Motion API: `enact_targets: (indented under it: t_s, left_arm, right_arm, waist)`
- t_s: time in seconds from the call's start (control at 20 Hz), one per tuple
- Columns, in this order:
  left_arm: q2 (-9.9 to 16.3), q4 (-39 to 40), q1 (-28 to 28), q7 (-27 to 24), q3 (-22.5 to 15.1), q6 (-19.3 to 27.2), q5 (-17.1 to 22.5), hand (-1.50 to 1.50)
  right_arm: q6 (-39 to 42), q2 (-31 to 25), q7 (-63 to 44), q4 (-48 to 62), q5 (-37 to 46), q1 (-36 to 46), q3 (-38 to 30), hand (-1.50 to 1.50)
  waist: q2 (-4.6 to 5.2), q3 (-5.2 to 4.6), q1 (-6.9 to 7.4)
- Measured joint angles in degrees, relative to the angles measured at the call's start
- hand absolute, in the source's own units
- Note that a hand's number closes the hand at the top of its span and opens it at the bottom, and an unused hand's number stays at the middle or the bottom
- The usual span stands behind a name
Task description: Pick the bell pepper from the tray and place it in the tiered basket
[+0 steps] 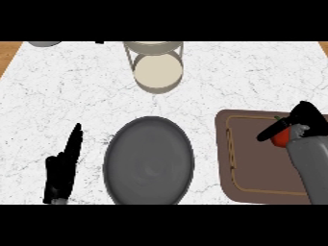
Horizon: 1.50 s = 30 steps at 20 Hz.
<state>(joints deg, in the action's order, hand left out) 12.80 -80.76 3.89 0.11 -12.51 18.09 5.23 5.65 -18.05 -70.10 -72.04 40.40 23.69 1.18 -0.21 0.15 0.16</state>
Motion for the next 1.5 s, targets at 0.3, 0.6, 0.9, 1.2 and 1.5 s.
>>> enact_targets:
  t_s: [0.3, 0.6, 0.9, 1.2, 1.5]
  left_arm:
    - [-0.7, -0.1, 0.0, 0.4, 0.1, 0.5, -0.9, 0.00]
    - [-1.1, 0.6, -0.4, 0.0, 0.8, -0.4, -0.9, 0.00]
    - [-1.7, 2.3, -1.1, -1.9, 2.1, -1.3, -1.6, 0.00]
    - [-2.5, 1.3, -0.8, -0.6, 1.7, -0.9, -2.9, 0.00]
    - [-2.6, 1.3, -2.5, -0.4, 0.6, -2.0, -3.3, 0.00]
  right_arm:
    - [0.3, 2.6, 1.7, 1.6, 1.5, -1.2, -2.1, -1.50]
    - [0.4, 3.4, 3.6, 1.8, 3.1, -2.5, -4.5, 1.50]
    - [0.2, 4.1, 6.2, 1.9, 5.6, -3.2, -5.1, 1.50]
    - [0.5, 2.7, 10.3, 7.1, 10.0, -0.5, -3.2, 1.50]
    - [9.9, 1.4, 31.2, 6.3, 9.8, 4.9, 8.9, 1.50]
  waist:
    - [0.02, -0.02, -0.06]
    - [-0.06, -0.06, -0.11]
    - [-0.34, -0.30, -0.06]
    - [-0.34, -0.46, 0.31]
    - [0.75, -0.08, 3.92]
